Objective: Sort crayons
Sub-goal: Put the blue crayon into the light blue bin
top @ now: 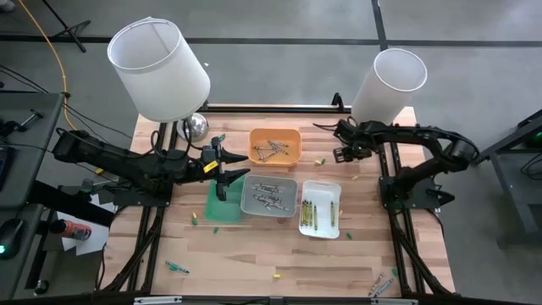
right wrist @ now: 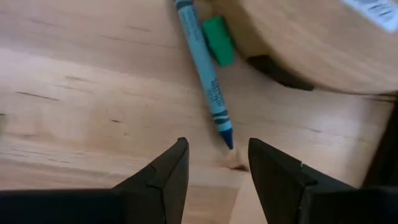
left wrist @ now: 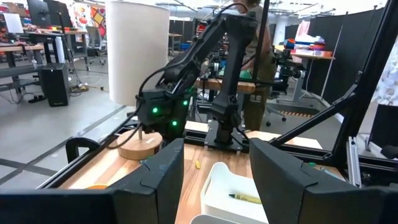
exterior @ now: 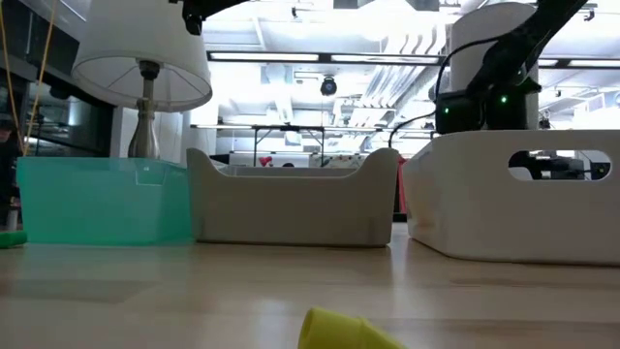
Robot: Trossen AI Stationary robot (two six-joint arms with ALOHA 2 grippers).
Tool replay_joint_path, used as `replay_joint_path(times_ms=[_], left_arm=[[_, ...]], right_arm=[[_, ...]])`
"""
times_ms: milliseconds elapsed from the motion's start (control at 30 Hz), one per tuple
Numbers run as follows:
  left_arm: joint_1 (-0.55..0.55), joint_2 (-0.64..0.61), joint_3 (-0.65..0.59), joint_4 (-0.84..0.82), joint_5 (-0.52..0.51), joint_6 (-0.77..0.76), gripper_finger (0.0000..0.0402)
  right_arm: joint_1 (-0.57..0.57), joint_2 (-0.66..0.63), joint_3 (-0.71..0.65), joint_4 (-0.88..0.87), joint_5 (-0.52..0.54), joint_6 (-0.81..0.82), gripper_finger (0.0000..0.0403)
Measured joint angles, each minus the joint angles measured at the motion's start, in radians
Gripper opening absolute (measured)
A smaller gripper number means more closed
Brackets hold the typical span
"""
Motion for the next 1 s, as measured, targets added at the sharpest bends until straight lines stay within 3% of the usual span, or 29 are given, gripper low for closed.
replay_joint_path(times_ms=[433, 767, 1000], left_arm=[[0.000, 0.000, 0.000, 0.000, 0.000, 0.000, 0.0168], [0.000, 0.000, 0.000, -0.003, 0.000, 0.000, 0.0168], [0.000, 0.000, 0.000, -0.003, 0.000, 0.000, 0.0168]], right_arm=[[0.000, 0.079, 0.002, 0.070, 0.000, -0.039, 0.0152], [0.013, 0.081, 0.002, 0.081, -0.027, -0.051, 0.0017], [0.066, 0.081, 0.001, 0.078, -0.006, -0.045, 0.0004]])
